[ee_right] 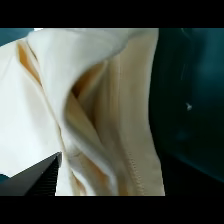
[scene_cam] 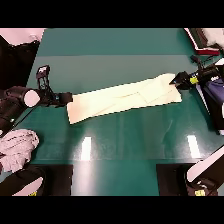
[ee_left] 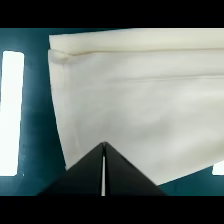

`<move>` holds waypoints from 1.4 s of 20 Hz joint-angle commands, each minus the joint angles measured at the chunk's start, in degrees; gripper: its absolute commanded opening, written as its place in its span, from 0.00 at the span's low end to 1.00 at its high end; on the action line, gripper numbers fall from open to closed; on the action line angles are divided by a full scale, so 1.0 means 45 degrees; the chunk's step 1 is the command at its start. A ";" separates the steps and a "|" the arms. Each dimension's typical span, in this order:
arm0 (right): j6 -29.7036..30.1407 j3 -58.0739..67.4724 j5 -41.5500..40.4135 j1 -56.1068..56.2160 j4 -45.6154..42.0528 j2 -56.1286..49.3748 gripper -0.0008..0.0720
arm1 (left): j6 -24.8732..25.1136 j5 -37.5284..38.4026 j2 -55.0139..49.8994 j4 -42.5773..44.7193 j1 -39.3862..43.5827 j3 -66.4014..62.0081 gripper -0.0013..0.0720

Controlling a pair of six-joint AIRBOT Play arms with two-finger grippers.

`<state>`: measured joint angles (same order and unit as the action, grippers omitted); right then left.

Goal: Fold the shirts.

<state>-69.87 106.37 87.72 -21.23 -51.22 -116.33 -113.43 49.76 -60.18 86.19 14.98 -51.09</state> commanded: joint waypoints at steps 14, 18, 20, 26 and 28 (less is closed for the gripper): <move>0.0447 0.0209 0.0903 0.0879 0.0029 -0.0821 0.05 | 0.0432 0.0398 -0.0049 -0.1030 0.0010 -0.0010 0.06; 0.0170 0.0194 0.1418 0.0908 0.0044 0.0369 0.04 | 0.1763 -0.0223 -0.0578 -0.2633 0.0500 -0.0520 0.05; -0.0350 -0.0219 0.1443 0.1093 0.0039 0.1520 0.04 | 0.1855 -0.0204 -0.1554 -0.2633 0.1360 -0.1462 0.05; -0.0709 -0.3240 0.0801 0.1923 0.0053 0.5731 0.04 | 0.2749 -0.0525 -0.6513 -0.2851 0.4216 -0.6018 0.05; -0.0957 -0.3803 0.0049 0.2341 0.0063 0.6883 0.04 | 0.3473 -0.0510 -0.8126 -0.3589 0.4843 -0.7407 0.05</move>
<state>-72.62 93.71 91.83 -12.82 -51.07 -92.95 -101.60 47.92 -87.11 73.21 32.18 -75.83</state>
